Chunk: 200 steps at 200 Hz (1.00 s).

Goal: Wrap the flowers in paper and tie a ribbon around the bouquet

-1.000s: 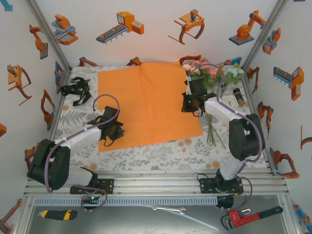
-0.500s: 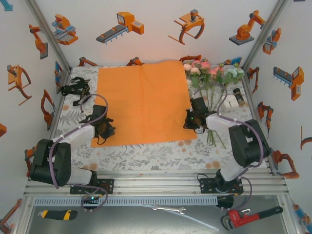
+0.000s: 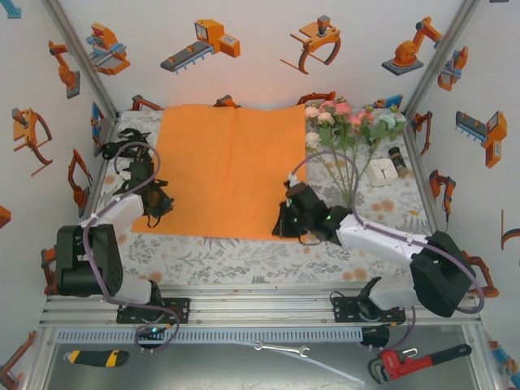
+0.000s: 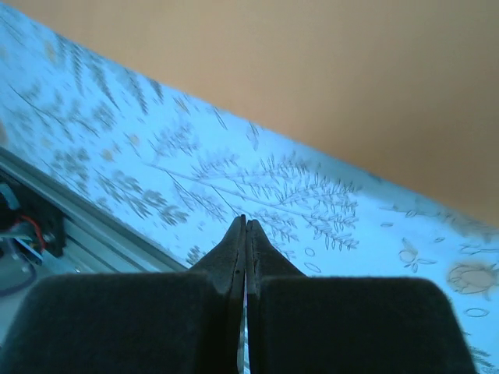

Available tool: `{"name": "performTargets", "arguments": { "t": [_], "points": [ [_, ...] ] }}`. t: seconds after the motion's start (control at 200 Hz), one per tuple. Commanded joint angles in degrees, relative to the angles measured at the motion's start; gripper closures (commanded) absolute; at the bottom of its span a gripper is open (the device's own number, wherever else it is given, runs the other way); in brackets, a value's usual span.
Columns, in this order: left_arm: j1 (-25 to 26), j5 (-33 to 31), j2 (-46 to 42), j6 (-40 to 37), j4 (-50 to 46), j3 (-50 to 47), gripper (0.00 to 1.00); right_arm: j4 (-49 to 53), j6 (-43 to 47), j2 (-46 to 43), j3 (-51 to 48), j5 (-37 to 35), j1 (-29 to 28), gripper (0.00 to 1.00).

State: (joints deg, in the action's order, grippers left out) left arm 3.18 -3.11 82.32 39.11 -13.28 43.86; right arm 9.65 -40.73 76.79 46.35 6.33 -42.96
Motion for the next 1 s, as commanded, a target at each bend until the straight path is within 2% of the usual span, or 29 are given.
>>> {"name": "performTargets", "arguments": {
  "t": [0.0,0.08,0.195,0.391,0.556,0.706,0.996],
  "points": [
    [3.45,4.29,-3.89,-1.48,-1.47,1.32,1.0,1.26,13.62,4.19,9.7,-4.58,8.65,1.0],
    [6.81,4.07,-5.56,1.67,-1.86,0.46,1.0,1.27,19.38,11.93,17.46,-5.32,13.46,1.0],
    [10.75,3.13,-6.77,5.34,-1.17,-0.7,1.0,1.51,22.76,23.65,29.32,-4.36,18.05,1.0],
    [12.03,-0.28,-5.85,6.43,-1.66,-0.72,1.0,2.5,26.7,40.92,47.28,-4.13,19.33,1.0],
    [11.91,-2.42,-3.94,4.92,-2.01,-0.18,1.0,2.51,27.7,49.75,54.99,-4.99,19.34,1.0],
    [11.53,-2.21,-1.51,5.08,-1.49,-0.09,1.0,3.81,27.11,51.9,55.46,-5.89,19.32,1.0],
    [8.28,-1.17,4.39,6.29,-0.65,-0.39,1.0,-0.64,17.59,45.98,39.1,-7.22,18.84,1.0]
  ]
}}
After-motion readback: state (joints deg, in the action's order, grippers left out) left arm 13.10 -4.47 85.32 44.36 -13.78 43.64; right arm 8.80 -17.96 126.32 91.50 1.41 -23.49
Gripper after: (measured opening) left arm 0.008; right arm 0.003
